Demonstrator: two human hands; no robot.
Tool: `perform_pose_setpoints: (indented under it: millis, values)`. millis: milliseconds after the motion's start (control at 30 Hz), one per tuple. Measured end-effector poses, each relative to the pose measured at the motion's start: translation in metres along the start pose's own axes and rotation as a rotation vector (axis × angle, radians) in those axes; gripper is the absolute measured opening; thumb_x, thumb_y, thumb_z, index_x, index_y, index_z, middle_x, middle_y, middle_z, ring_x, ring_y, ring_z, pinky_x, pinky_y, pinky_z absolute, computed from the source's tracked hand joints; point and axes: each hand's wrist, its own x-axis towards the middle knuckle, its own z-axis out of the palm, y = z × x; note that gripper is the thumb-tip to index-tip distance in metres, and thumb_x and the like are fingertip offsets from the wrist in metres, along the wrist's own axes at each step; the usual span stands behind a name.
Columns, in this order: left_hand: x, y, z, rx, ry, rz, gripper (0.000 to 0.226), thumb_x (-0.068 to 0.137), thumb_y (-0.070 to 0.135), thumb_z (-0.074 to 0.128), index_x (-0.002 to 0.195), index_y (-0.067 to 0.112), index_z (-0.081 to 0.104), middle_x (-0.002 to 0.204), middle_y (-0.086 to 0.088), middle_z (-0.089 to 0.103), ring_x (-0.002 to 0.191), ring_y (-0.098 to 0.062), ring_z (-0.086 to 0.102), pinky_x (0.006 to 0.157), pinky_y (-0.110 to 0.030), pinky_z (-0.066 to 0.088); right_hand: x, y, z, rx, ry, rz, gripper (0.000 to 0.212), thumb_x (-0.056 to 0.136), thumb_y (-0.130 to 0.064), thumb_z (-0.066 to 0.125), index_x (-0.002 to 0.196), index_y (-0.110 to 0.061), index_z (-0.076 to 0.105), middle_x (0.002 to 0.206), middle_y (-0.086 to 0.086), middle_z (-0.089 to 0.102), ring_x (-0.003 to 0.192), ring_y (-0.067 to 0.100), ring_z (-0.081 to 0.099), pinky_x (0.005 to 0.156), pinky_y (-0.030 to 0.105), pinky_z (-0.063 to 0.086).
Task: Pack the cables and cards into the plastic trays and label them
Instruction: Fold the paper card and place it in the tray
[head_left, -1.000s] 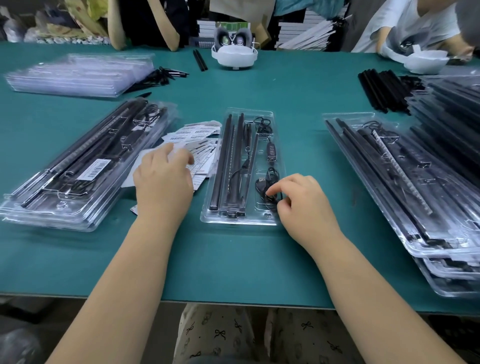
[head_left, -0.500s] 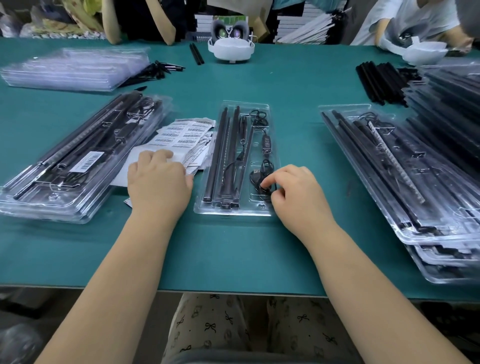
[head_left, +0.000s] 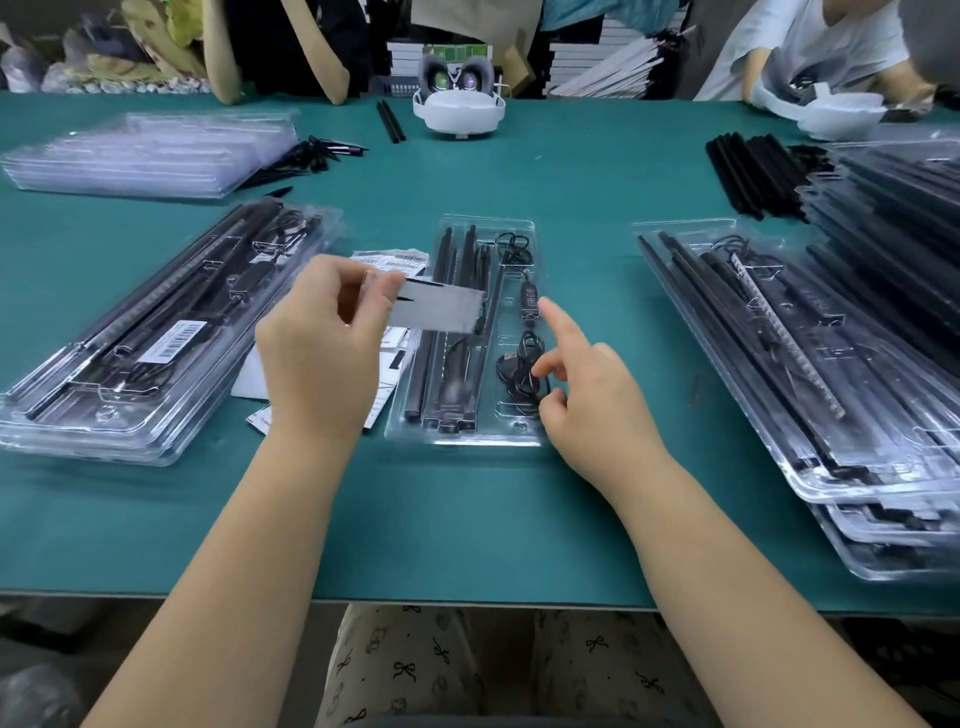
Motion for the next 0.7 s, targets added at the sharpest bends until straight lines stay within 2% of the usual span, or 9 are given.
perform_pose_setpoints:
  millis: [67,133,233,300,367,433,500,600,700]
  values:
    - [0.004,0.009,0.008,-0.216,-0.119,-0.219,0.013,0.085,0.034,0.068,0.075,0.027,0.062,0.06,0.014,0.06,0.057,-0.008,0.055,0.057,-0.023,0.045,0.0,0.001,0.0,0.014,0.004,0.005,0.087,0.083,0.003,0.046,0.151,-0.034,0.007,0.098,-0.011,0.056,0.093,0.012,0.043,0.073,0.023,0.032]
    - [0.006,0.01,0.022,-0.34,-0.282,-0.402,0.01,0.08,0.032,0.073,0.081,0.031,0.063,0.058,0.01,0.064,0.05,-0.007,0.054,0.052,-0.025,0.044,0.0,0.001,-0.001,0.001,0.01,0.017,0.093,0.083,0.001,0.049,0.151,-0.035,-0.002,0.097,-0.006,0.055,0.091,0.018,0.046,0.072,0.028,0.034]
    - [0.003,0.009,0.046,-0.331,-0.47,-0.542,0.033,0.078,0.028,0.076,0.105,0.03,0.057,0.06,0.001,0.063,0.048,-0.011,0.053,0.052,-0.029,0.045,-0.001,-0.002,-0.004,-0.033,0.006,0.022,0.099,0.081,-0.001,0.053,0.147,-0.047,-0.006,0.086,0.002,0.048,0.079,0.022,0.047,0.062,0.031,0.036]
    - [-0.002,0.007,0.056,-0.361,-0.499,-0.626,0.041,0.079,0.026,0.074,0.113,0.028,0.052,0.064,-0.003,0.06,0.047,-0.01,0.052,0.052,-0.029,0.044,-0.002,-0.002,-0.006,0.006,0.011,-0.033,0.096,0.079,0.003,0.05,0.147,-0.049,0.007,0.089,0.0,0.051,0.081,0.02,0.046,0.065,0.028,0.037]
    - [-0.005,0.003,0.058,-0.458,-0.488,-0.699,0.04,0.081,0.023,0.072,0.114,0.028,0.05,0.068,-0.007,0.059,0.051,-0.013,0.051,0.052,-0.027,0.042,-0.002,-0.002,-0.006,0.03,0.022,-0.084,0.082,0.078,0.008,0.049,0.142,-0.041,0.036,0.099,0.001,0.057,0.092,0.02,0.047,0.075,0.026,0.038]
    - [-0.007,-0.001,0.056,-0.513,-0.501,-0.729,0.036,0.083,0.022,0.071,0.111,0.031,0.05,0.074,-0.014,0.06,0.058,-0.017,0.051,0.054,-0.03,0.041,-0.003,-0.003,-0.006,0.032,0.011,-0.093,0.062,0.08,0.008,0.05,0.128,-0.03,0.058,0.099,0.002,0.062,0.097,0.022,0.048,0.08,0.023,0.037]
    - [-0.008,-0.002,0.054,-0.532,-0.532,-0.708,0.032,0.085,0.02,0.068,0.109,0.031,0.051,0.073,-0.015,0.061,0.057,-0.017,0.05,0.054,-0.029,0.041,-0.004,-0.005,-0.006,0.148,-0.031,-0.018,0.047,0.08,-0.003,0.053,0.118,-0.029,0.066,0.096,-0.007,0.063,0.095,0.014,0.049,0.078,0.016,0.037]
    - [-0.01,0.0,0.054,-0.527,-0.546,-0.673,0.029,0.086,0.018,0.067,0.107,0.031,0.052,0.064,-0.006,0.059,0.052,-0.012,0.051,0.052,-0.024,0.043,-0.003,-0.007,-0.014,0.519,-0.118,0.119,0.036,0.072,-0.027,0.051,0.103,-0.032,0.07,0.095,-0.014,0.065,0.089,-0.002,0.056,0.073,0.006,0.039]
    - [-0.009,0.004,0.057,-0.487,-0.54,-0.663,0.02,0.088,0.024,0.064,0.104,0.03,0.055,0.065,0.001,0.062,0.052,-0.01,0.054,0.05,-0.023,0.047,0.002,-0.005,-0.014,0.695,-0.039,0.183,0.013,0.083,-0.024,0.063,0.083,-0.031,0.074,0.087,-0.015,0.073,0.083,-0.005,0.064,0.07,0.004,0.043]
